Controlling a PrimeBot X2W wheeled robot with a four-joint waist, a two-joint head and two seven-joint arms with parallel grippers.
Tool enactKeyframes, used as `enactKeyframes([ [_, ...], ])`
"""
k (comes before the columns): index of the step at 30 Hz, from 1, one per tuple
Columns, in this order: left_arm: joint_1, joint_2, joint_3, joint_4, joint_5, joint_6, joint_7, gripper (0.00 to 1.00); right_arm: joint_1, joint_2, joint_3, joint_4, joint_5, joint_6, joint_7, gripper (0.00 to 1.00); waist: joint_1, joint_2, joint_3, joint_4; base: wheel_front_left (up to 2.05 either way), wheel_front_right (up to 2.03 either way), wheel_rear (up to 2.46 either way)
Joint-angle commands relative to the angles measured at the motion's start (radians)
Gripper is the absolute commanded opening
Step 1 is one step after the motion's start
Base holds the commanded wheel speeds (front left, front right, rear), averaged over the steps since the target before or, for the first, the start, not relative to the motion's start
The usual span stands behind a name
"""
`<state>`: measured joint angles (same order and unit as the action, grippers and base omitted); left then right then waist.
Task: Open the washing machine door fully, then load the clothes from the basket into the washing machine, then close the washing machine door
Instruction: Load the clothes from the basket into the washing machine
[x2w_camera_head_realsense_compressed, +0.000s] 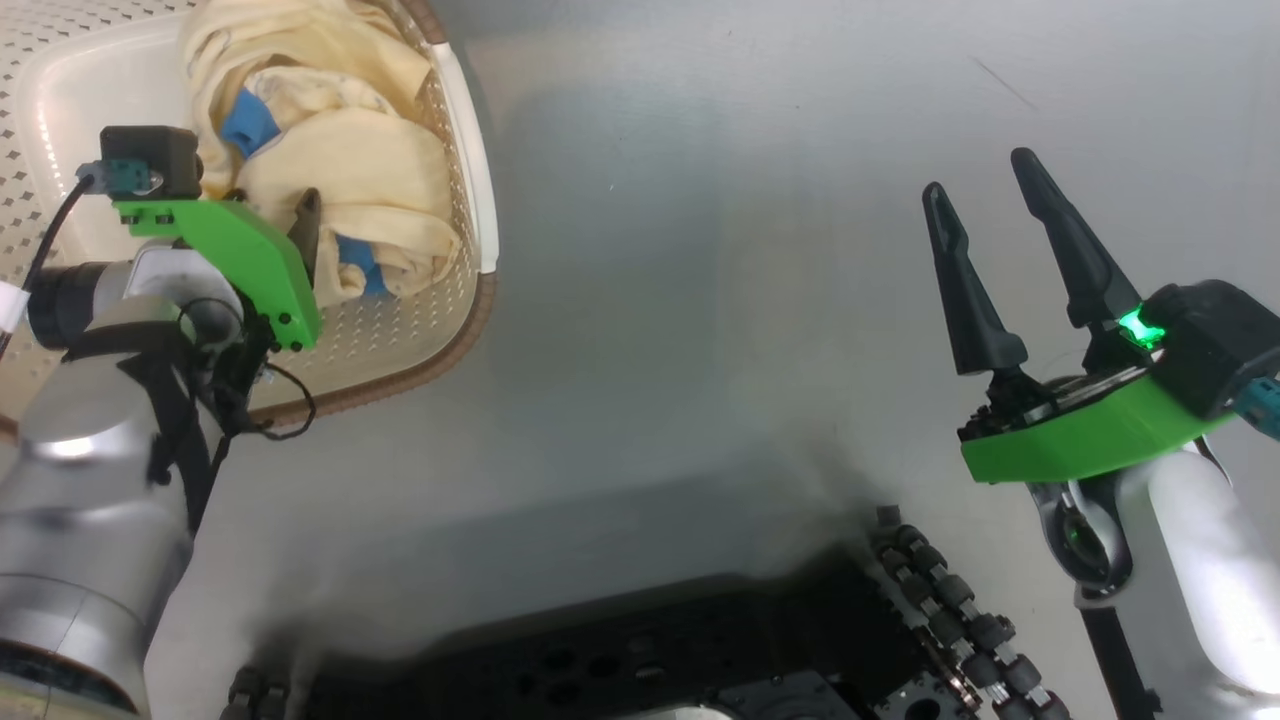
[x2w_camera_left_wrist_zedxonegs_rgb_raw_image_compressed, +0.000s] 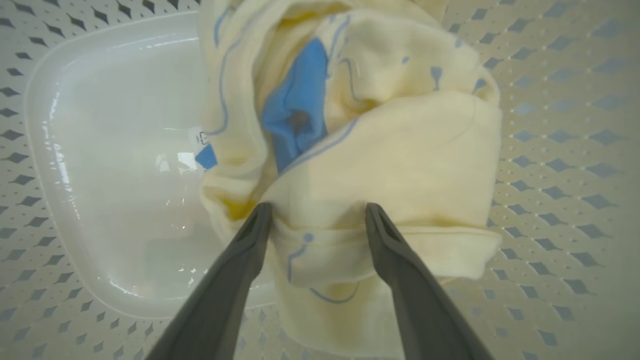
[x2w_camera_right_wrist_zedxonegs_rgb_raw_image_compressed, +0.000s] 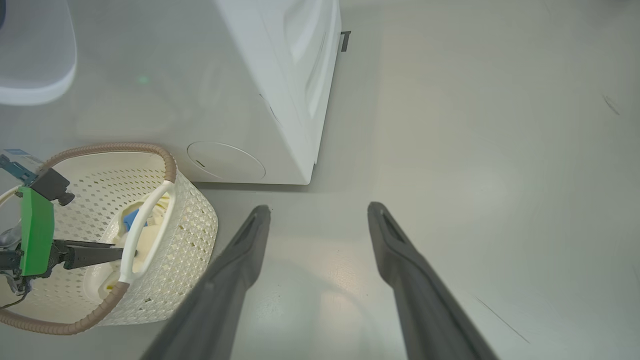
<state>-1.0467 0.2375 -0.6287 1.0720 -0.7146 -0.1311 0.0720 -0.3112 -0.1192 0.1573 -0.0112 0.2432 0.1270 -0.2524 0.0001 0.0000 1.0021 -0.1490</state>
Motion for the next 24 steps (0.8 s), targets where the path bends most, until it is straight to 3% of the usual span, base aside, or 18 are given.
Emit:
enactKeyframes([
  [1,0.006,0.036,0.011,0.003,-0.01,0.0,0.001,1.0,0.044,-0.009,0.015,-0.026,-0.009,0.004,-0.009,1.0,-0.0001,0.0,0.003,-0.001,0.0,0.0,0.0],
  [5,-0.014,0.03,0.004,0.044,-0.019,0.0,-0.011,1.0,0.051,-0.012,0.017,-0.031,-0.012,0.004,-0.009,1.0,-0.0001,0.0,0.007,-0.004,0.0,0.0,0.0],
  [6,-0.019,0.028,-0.001,0.053,-0.017,0.0,-0.015,0.87,0.051,-0.013,0.017,-0.032,-0.013,0.004,-0.009,1.0,-0.0001,0.0,0.008,-0.005,0.0,0.0,0.0],
  [7,-0.022,0.025,-0.006,0.062,-0.018,0.0,-0.016,0.7,0.052,-0.013,0.017,-0.032,-0.013,0.004,-0.009,1.0,-0.0001,0.0,0.007,-0.006,0.0,0.0,0.0],
  [8,-0.023,0.021,-0.008,0.07,-0.021,0.0,-0.019,0.0,0.052,-0.013,0.016,-0.032,-0.014,0.004,-0.009,1.0,-0.0001,0.0,0.006,-0.008,0.0,0.0,0.0],
  [15,-0.001,0.005,-0.027,0.073,-0.061,0.0,-0.062,0.0,0.052,-0.013,-0.002,-0.036,-0.012,0.004,-0.009,1.0,-0.0001,0.0,-0.026,-0.009,0.0,0.0,0.0],
  [24,0.067,0.025,-0.066,0.046,-0.085,0.0,-0.221,0.0,0.044,-0.023,-0.019,-0.024,-0.009,0.004,-0.009,1.0,-0.0001,0.0,-0.125,0.013,0.0,0.0,0.0],
])
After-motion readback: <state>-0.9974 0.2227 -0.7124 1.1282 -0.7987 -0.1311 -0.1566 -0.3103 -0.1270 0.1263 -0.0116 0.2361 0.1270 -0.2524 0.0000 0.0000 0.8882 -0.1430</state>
